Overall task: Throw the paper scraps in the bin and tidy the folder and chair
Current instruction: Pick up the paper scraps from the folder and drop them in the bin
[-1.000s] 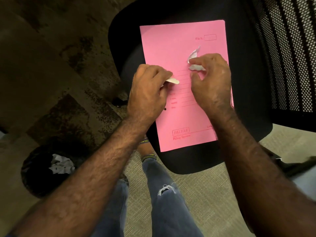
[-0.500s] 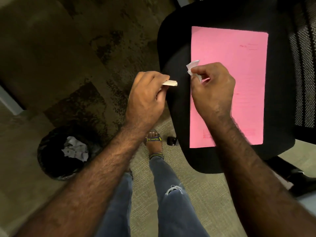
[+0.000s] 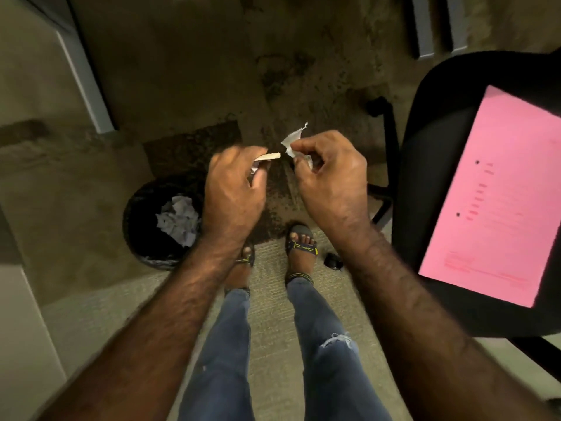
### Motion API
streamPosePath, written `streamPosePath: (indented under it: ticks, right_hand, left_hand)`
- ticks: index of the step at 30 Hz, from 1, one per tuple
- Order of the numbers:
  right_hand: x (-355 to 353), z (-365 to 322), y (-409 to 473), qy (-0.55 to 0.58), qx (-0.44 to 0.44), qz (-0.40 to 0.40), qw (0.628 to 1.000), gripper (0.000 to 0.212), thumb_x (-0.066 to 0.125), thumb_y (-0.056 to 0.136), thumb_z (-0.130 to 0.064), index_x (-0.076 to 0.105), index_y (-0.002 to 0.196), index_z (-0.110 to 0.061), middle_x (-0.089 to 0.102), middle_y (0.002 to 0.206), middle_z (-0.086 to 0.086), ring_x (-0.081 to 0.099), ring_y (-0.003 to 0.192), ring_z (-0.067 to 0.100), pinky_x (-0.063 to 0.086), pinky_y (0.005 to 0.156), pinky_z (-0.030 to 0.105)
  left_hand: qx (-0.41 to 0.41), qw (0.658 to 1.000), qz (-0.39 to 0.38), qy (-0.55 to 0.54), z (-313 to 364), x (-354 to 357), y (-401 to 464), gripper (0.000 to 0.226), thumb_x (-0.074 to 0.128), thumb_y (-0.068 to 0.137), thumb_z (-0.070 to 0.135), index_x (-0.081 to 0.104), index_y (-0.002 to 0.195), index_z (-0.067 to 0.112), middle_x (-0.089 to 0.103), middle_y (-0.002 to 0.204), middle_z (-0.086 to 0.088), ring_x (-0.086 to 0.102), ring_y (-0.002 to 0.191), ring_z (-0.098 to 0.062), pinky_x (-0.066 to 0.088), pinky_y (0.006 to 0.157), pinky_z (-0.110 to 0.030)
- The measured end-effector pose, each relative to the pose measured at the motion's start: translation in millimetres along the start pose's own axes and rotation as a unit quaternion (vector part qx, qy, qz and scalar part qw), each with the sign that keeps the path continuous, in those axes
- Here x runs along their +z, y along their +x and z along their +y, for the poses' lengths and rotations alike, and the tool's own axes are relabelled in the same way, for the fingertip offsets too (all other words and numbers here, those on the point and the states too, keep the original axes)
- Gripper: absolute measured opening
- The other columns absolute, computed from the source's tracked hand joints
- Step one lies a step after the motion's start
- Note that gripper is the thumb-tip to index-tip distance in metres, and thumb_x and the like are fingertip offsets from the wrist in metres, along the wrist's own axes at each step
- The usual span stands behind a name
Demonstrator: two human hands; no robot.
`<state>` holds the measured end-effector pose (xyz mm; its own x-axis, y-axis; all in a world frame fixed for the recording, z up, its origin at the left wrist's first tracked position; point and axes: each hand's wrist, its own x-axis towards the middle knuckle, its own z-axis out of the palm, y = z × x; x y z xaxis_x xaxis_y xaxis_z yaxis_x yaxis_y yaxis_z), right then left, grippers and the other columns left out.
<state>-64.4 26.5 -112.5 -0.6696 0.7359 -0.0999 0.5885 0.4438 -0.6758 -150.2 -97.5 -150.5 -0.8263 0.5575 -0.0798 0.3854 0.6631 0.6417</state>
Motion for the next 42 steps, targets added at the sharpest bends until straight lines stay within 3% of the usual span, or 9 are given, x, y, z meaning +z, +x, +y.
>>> streamPosePath:
  ticks: [3, 7, 16, 23, 33, 37, 42]
  right_hand:
    - [31.2, -26.5, -12.3, -0.004, -0.024, -0.042, 0.999, 0.016, 0.073, 0.092, -0.007, 0.081, 0.105, -0.013, 0.073, 0.106, 0.001, 0.070, 0.099, 0.020, 0.060, 0.089, 0.042]
    - [68.8, -53.3, -29.9, -0.014, -0.044, -0.099, 0.994, 0.018, 0.072, 0.092, -0.006, 0.081, 0.106, -0.012, 0.073, 0.108, 0.005, 0.069, 0.100, 0.025, 0.059, 0.091, 0.045]
    - [143.2, -95.1, -64.4, -0.055, -0.098, -0.194, 0.975, 0.022, 0.069, 0.088, -0.004, 0.081, 0.106, -0.011, 0.072, 0.107, 0.011, 0.070, 0.101, 0.031, 0.058, 0.090, 0.041]
    - [190.3, -116.3, -80.2, -0.112, -0.134, -0.259, 0.950, 0.027, 0.068, 0.090, -0.010, 0.081, 0.112, -0.017, 0.071, 0.114, 0.008, 0.068, 0.109, 0.029, 0.055, 0.092, 0.036]
    - [222.3, -117.4, -84.0, -0.155, -0.140, -0.383, 0.900, 0.029, 0.073, 0.093, -0.022, 0.076, 0.121, -0.025, 0.071, 0.127, 0.003, 0.069, 0.117, 0.024, 0.058, 0.096, 0.033]
    - [211.3, -108.5, -79.6, -0.137, -0.123, -0.386, 0.904, 0.027, 0.074, 0.092, -0.022, 0.077, 0.119, -0.024, 0.074, 0.124, 0.005, 0.071, 0.114, 0.025, 0.059, 0.098, 0.039]
    - [175.0, -84.1, -73.9, -0.116, -0.103, -0.358, 0.921, 0.026, 0.077, 0.091, -0.020, 0.078, 0.116, -0.019, 0.075, 0.117, 0.006, 0.071, 0.111, 0.025, 0.057, 0.099, 0.039]
  left_hand:
    - [-0.034, 0.999, 0.031, 0.007, -37.8, -21.2, -14.7, 0.028, 0.069, 0.088, 0.006, 0.076, 0.114, 0.011, 0.073, 0.108, -0.010, 0.064, 0.103, -0.032, 0.048, 0.089, -0.035]
    - [-0.061, 0.996, 0.064, 0.006, -86.5, -48.3, -40.2, 0.022, 0.071, 0.091, 0.008, 0.077, 0.112, 0.010, 0.074, 0.108, -0.008, 0.065, 0.105, -0.030, 0.043, 0.092, -0.024]
    - [-0.138, 0.985, 0.103, 0.004, -166.8, -87.1, -84.4, 0.023, 0.072, 0.094, 0.012, 0.077, 0.116, 0.006, 0.074, 0.115, -0.012, 0.065, 0.111, -0.033, 0.052, 0.099, -0.041]
    - [-0.178, 0.974, 0.138, -0.007, -198.9, -99.9, -101.5, 0.023, 0.072, 0.094, 0.011, 0.075, 0.117, 0.006, 0.072, 0.115, -0.012, 0.064, 0.112, -0.033, 0.050, 0.096, -0.036]
    - [-0.222, 0.968, 0.114, -0.015, -219.2, -82.8, -121.9, 0.039, 0.077, 0.091, 0.015, 0.068, 0.128, 0.009, 0.064, 0.126, -0.013, 0.063, 0.119, -0.031, 0.055, 0.099, -0.041]
    - [-0.225, 0.969, 0.099, -0.010, -212.3, -73.3, -126.1, 0.038, 0.077, 0.092, 0.016, 0.069, 0.127, 0.007, 0.065, 0.125, -0.015, 0.063, 0.118, -0.034, 0.054, 0.100, -0.048]
    - [-0.208, 0.973, 0.095, -0.017, -180.0, -59.1, -119.9, 0.035, 0.076, 0.093, 0.019, 0.070, 0.125, 0.007, 0.067, 0.122, -0.013, 0.063, 0.119, -0.033, 0.055, 0.101, -0.045]
